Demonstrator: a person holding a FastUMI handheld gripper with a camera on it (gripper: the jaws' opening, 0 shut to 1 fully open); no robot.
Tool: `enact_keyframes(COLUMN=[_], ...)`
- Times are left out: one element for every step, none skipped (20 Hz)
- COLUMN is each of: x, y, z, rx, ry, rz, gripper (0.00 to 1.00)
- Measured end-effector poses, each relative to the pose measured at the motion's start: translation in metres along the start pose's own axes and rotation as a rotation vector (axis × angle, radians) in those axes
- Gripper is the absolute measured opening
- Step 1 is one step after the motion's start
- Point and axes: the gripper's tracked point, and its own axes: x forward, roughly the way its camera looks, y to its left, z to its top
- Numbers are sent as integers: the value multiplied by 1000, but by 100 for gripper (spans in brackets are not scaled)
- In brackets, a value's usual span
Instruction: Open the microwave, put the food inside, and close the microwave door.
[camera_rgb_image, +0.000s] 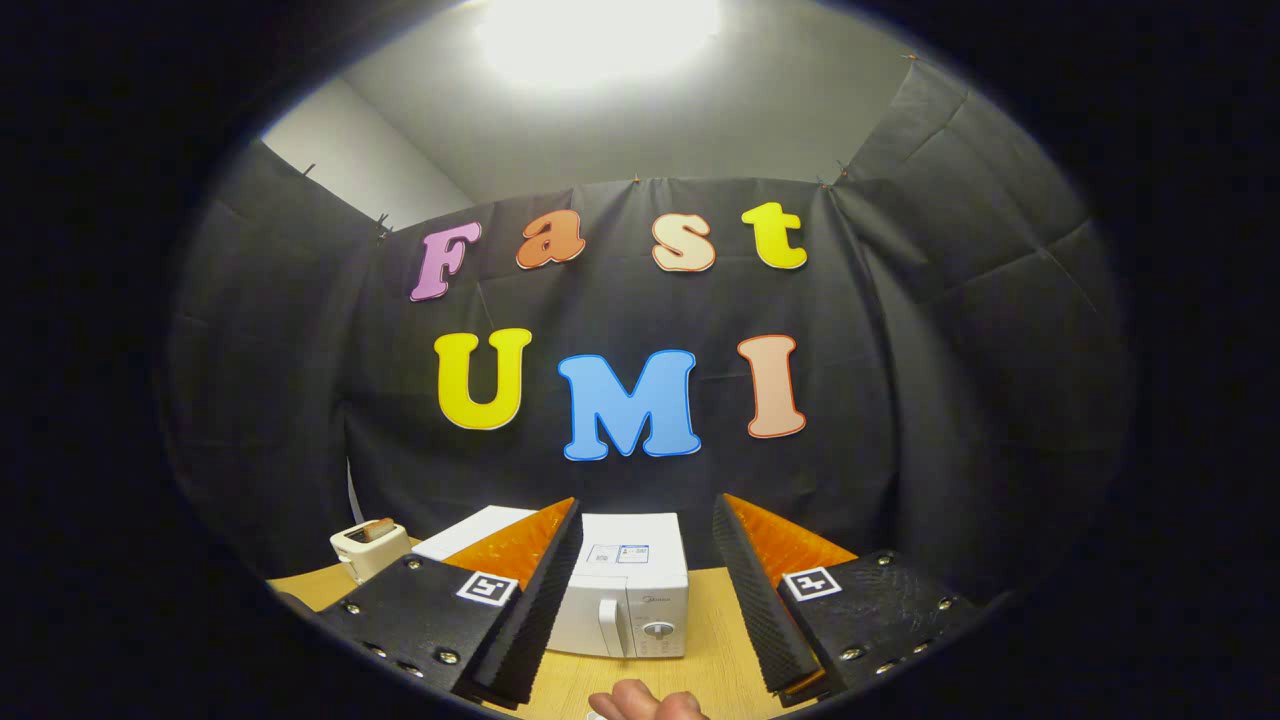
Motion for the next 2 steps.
enact_keyframes(x=[1,0], y=[-2,-4], z=[1,0], rx=[-4,-3], ry=[-2,1], rz=[-3,-1], gripper=[82,82])
